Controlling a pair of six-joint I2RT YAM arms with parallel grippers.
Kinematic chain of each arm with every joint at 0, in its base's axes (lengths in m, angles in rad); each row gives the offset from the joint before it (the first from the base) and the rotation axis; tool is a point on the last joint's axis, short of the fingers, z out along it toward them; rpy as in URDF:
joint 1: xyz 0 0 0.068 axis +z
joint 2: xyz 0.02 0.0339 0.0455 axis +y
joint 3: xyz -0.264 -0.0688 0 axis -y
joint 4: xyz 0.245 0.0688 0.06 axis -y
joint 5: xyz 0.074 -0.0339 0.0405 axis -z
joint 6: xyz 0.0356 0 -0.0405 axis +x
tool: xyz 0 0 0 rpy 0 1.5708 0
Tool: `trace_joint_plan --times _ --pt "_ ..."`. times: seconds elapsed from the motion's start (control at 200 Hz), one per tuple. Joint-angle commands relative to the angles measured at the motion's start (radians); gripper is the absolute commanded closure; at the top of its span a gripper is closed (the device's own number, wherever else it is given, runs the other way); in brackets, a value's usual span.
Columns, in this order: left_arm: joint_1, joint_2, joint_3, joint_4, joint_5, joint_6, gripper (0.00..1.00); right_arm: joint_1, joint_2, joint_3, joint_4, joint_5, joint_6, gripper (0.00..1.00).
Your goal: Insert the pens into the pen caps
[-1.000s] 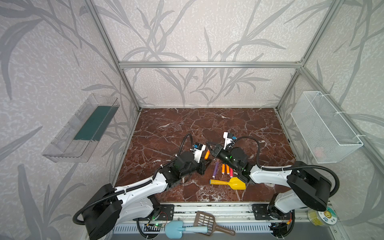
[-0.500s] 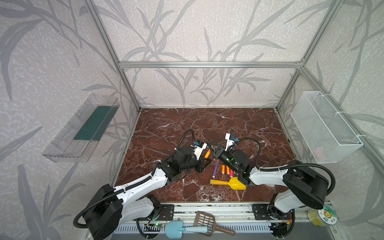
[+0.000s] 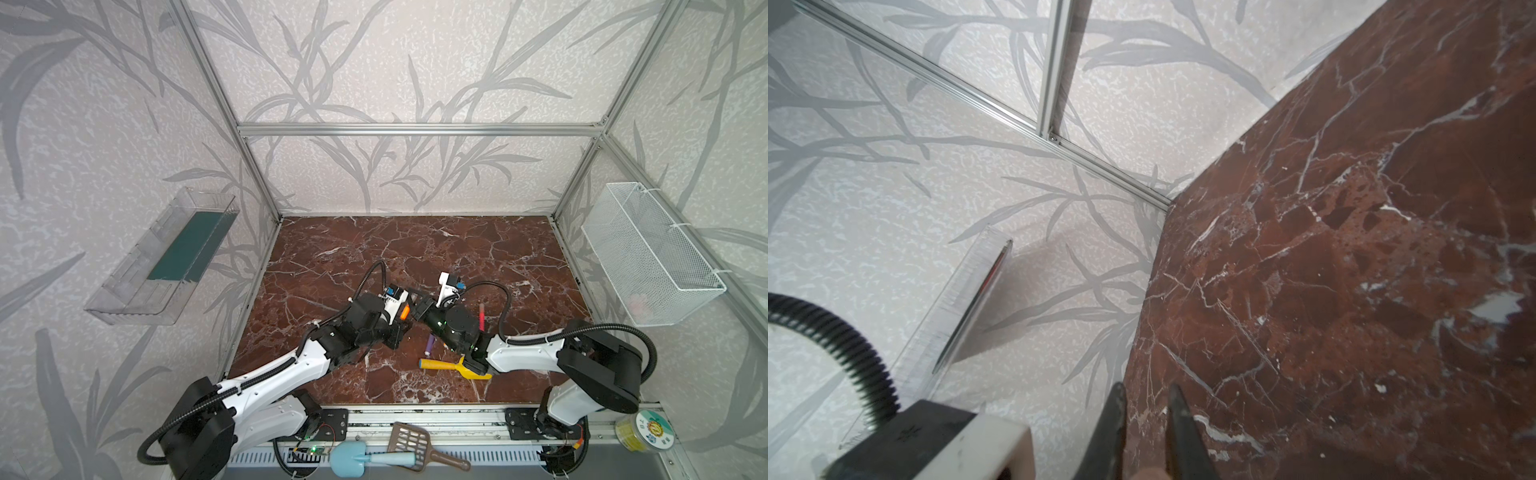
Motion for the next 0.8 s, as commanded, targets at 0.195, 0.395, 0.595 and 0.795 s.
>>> trace_joint_plan --times 0.195,0.395,0.595,0.795 --pt "0.047 -0.020 0.089 0.309 -0.200 -0.024 1.00 0.171 -0.026 -0.037 -0.111 -0.256 -0.072 1.00" --pt "0.046 -0.093 0.041 0.316 0.024 -0.063 1.00 0.129 -0.108 -0.048 -0.171 -0.258 -0.136 0.99" --pt "0.034 -0.127 -0.006 0.355 0.162 -0.099 1.00 0.113 -0.230 -0.048 -0.291 -0.202 -0.211 0.87" --pt "-0.004 -0.153 -0.042 0.401 0.167 -0.117 1.00 0.111 -0.287 -0.022 -0.384 -0.174 -0.256 0.78"
